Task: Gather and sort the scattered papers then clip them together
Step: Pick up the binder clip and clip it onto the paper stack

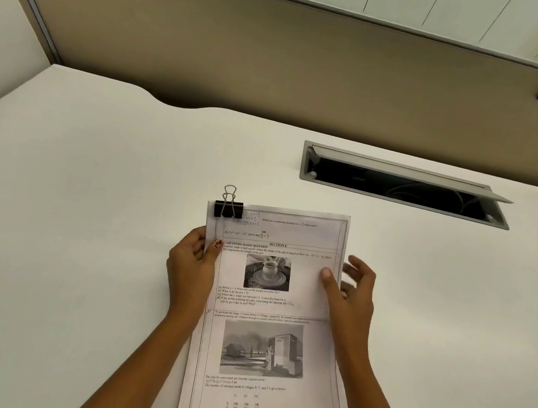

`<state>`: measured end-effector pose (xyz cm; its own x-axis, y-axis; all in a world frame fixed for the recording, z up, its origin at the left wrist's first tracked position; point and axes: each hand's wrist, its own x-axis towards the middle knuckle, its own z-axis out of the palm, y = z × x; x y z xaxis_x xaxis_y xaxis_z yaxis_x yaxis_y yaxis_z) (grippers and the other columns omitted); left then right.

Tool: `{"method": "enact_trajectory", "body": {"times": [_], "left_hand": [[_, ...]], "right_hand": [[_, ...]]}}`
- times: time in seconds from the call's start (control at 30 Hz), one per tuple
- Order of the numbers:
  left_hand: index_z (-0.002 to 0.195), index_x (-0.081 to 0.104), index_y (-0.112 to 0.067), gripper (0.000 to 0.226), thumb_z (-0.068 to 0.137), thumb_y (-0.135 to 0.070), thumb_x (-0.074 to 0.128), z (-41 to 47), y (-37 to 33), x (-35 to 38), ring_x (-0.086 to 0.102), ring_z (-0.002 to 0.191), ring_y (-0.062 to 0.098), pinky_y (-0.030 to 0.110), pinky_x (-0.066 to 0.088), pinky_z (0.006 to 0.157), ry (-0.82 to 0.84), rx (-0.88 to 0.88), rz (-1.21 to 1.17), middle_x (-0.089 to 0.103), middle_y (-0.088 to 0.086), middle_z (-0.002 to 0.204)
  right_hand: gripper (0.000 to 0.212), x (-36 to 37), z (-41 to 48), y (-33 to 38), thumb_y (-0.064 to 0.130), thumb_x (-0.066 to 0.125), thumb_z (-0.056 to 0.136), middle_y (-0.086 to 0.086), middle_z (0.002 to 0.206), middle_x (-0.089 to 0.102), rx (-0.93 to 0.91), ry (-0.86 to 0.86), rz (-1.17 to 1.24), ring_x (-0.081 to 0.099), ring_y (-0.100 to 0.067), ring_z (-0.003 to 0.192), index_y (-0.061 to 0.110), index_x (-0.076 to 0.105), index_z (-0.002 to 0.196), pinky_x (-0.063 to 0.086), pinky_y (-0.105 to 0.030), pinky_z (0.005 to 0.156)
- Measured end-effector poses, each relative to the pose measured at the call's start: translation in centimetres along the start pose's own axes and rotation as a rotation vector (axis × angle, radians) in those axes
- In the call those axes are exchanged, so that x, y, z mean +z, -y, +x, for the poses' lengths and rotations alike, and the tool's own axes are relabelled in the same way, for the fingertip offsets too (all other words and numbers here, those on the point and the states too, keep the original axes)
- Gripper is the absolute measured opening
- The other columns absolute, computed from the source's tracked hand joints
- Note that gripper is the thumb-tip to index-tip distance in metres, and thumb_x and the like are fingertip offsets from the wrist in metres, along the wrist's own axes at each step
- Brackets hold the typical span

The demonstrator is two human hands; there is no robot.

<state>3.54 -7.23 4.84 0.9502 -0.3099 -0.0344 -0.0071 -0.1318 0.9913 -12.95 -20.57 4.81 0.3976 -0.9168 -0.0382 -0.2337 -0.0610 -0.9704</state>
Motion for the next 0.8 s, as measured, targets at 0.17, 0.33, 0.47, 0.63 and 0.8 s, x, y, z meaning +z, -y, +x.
{"method": "enact_trajectory", "body": {"times": [0.17, 0.33, 0.47, 0.63, 0.8], "left_hand": [[0.106, 0.064, -0.012, 0.018, 0.089, -0.012, 0.058, -0.2, -2.6, -0.2, 0.067, 0.092, 0.011, 0.030, 0.056, 0.081, -0.015, 0.127, 0.018, 0.071, 0.000, 0.100], [0.106, 0.058, -0.015, 0.016, 0.092, -0.021, 0.053, -1.2, -6.5, -0.4, 0.065, 0.088, 0.009, 0.018, 0.056, 0.071, -0.060, 0.351, 0.055, 0.068, 0.000, 0.101], [0.109, 0.055, -0.011, 0.027, 0.091, -0.031, 0.050, -2.2, -9.3, -1.0, 0.066, 0.089, 0.016, 0.020, 0.057, 0.071, -0.134, 0.474, 0.010, 0.066, 0.004, 0.109], [0.105, 0.054, -0.017, 0.027, 0.090, -0.039, 0.047, -3.6, -11.2, -1.4, 0.065, 0.088, 0.018, 0.018, 0.056, 0.069, -0.186, 0.537, -0.087, 0.066, 0.003, 0.106], [0.105, 0.050, -0.020, 0.022, 0.094, -0.036, 0.039, -4.5, -10.2, -1.5, 0.064, 0.084, 0.015, 0.014, 0.054, 0.064, -0.222, 0.545, -0.077, 0.065, 0.002, 0.103]], "right_hand": [[0.038, -0.2, -1.5, 0.0, 0.038, 0.056, 0.089, 0.005, 0.118, 0.062, 0.013, 0.109, 0.004, 0.062, -0.015, 0.107, 0.021, 0.050, 0.122, 0.054, -0.036, 0.090], [0.014, -0.2, -2.6, 3.7, 0.020, 0.045, 0.097, 0.003, 0.105, 0.063, -0.179, 0.018, 0.094, 0.067, -0.002, 0.087, 0.014, 0.048, 0.109, 0.057, -0.018, 0.064], [0.008, -0.1, -3.4, 6.3, 0.022, 0.046, 0.096, 0.009, 0.102, 0.062, -0.337, -0.043, 0.186, 0.067, -0.006, 0.090, 0.022, 0.046, 0.104, 0.060, -0.023, 0.068], [0.014, -0.1, -4.6, 7.6, 0.023, 0.044, 0.091, 0.026, 0.094, 0.063, -0.466, -0.154, 0.274, 0.066, -0.008, 0.088, 0.037, 0.046, 0.095, 0.058, -0.019, 0.065], [0.013, 0.4, -5.6, 6.7, 0.022, 0.045, 0.090, 0.019, 0.092, 0.064, -0.444, -0.194, 0.343, 0.065, -0.004, 0.081, 0.035, 0.047, 0.091, 0.058, -0.019, 0.065]]}}
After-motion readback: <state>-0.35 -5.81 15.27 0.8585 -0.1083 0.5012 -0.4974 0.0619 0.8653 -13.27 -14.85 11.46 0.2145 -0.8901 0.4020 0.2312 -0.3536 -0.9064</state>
